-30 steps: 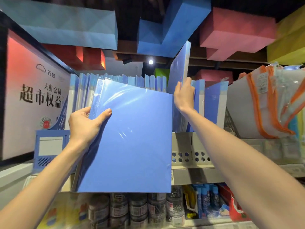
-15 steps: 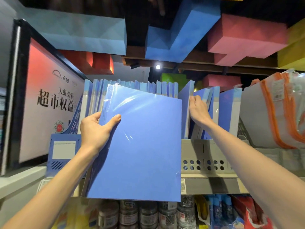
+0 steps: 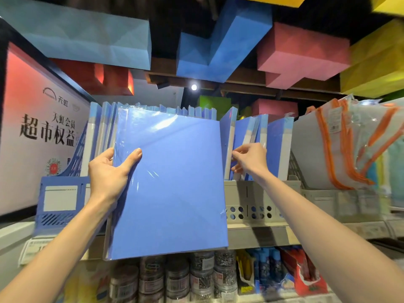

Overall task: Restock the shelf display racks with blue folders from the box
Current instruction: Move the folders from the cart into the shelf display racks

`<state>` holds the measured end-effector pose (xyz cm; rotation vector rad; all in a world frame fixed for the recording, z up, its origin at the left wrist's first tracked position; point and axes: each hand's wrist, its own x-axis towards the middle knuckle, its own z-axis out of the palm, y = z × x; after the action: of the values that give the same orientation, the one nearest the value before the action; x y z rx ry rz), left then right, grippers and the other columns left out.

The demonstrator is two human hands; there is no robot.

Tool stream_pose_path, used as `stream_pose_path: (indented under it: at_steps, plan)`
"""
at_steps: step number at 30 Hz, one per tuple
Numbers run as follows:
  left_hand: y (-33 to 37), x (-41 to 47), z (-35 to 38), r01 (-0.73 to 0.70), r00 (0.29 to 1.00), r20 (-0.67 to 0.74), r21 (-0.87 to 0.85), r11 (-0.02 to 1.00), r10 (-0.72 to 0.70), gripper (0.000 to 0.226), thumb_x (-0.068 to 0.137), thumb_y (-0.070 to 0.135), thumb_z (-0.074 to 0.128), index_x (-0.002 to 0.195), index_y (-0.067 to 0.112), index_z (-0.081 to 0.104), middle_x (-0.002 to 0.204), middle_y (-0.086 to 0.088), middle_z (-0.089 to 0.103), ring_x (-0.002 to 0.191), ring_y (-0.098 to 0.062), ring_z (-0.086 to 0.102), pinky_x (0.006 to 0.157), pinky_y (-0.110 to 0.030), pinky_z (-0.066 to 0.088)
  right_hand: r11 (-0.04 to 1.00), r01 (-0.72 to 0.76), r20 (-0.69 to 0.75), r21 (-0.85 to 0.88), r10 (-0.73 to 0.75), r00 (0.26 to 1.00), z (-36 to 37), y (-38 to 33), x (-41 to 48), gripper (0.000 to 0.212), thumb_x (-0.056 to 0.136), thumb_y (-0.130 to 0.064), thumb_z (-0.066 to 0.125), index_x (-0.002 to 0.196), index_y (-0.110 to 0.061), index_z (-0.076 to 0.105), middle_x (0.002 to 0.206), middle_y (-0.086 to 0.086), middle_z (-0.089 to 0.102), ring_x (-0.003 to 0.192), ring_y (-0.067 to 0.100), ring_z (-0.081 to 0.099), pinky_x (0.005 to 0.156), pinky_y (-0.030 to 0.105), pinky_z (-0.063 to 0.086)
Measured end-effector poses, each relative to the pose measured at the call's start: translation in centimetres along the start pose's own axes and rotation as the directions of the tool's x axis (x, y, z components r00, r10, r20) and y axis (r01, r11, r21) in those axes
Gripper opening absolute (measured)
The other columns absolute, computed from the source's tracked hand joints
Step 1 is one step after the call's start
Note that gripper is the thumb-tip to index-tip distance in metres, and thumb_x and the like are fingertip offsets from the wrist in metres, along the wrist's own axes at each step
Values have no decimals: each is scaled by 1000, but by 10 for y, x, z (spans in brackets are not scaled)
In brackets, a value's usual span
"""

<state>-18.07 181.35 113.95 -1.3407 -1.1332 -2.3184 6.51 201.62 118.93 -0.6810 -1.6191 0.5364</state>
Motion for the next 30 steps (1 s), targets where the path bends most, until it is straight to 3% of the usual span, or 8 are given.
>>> stream_pose_path:
  at_steps: [5,10,13,18,21,23,27,30]
  plan:
    - [9,-2,4,-20,999,37,-63,998,23,17,87,16,77,103,15,68,90,19,73,73,12,66,63,-6,49,985,143,-182,94,-124,975,-7,-15,-14,50,99,-41,54,77,1,67,65,17,65,50,22,58,56,32,54]
    - [15,1,24,20,998,66,-118,993,-12,15,88,27,78,100,22,72,99,8,78,94,-10,74,81,-29,58,974,19,308,225,-90,947,-40,-34,-45,52,96,-51,57,72,-5,59,52,-11,52,47,7,50,52,22,43]
    - [20,-2,57,61,994,104,-203,977,-40,14,90,23,77,103,21,72,105,3,78,100,-19,74,85,-36,59,949,-45,476,311,-115,872,-65,-31,-56,25,96,-36,61,100,-13,70,85,-7,73,77,12,70,69,28,54]
    - [31,-14,138,151,967,242,-275,950,-83,21,90,24,77,108,16,69,102,5,77,95,-13,73,88,-37,59,880,-52,270,473,-88,959,-130,-26,-58,34,93,-18,66,124,-6,65,120,11,71,109,31,69,95,45,55]
    - [38,-22,187,182,918,386,-214,960,-88,39,87,37,77,114,10,67,109,-3,76,101,-18,73,93,-46,58,894,16,122,447,-78,989,-180,-24,-53,33,93,-13,66,124,-3,65,117,9,73,106,26,71,92,38,57]
    - [42,-27,216,143,908,416,-183,973,-55,37,93,25,73,123,7,61,115,-7,73,103,-17,70,92,-33,58,900,56,35,432,-79,996,-211,-27,-49,33,92,-11,66,125,-5,65,115,7,73,102,22,72,87,34,59]
    - [43,-35,251,-142,903,419,70,987,100,45,93,22,70,135,13,54,126,-2,65,116,-14,60,101,-30,47,915,138,-144,378,-90,986,-260,-32,-34,21,91,-10,69,111,-16,69,95,-4,77,81,15,75,72,34,61]
    - [35,-38,269,-410,839,490,279,868,239,45,93,24,67,137,20,56,137,-3,59,135,-24,47,112,-42,35,929,211,-276,303,-126,953,-282,-34,-19,22,86,-16,76,108,-17,71,106,2,76,94,24,73,87,49,58]
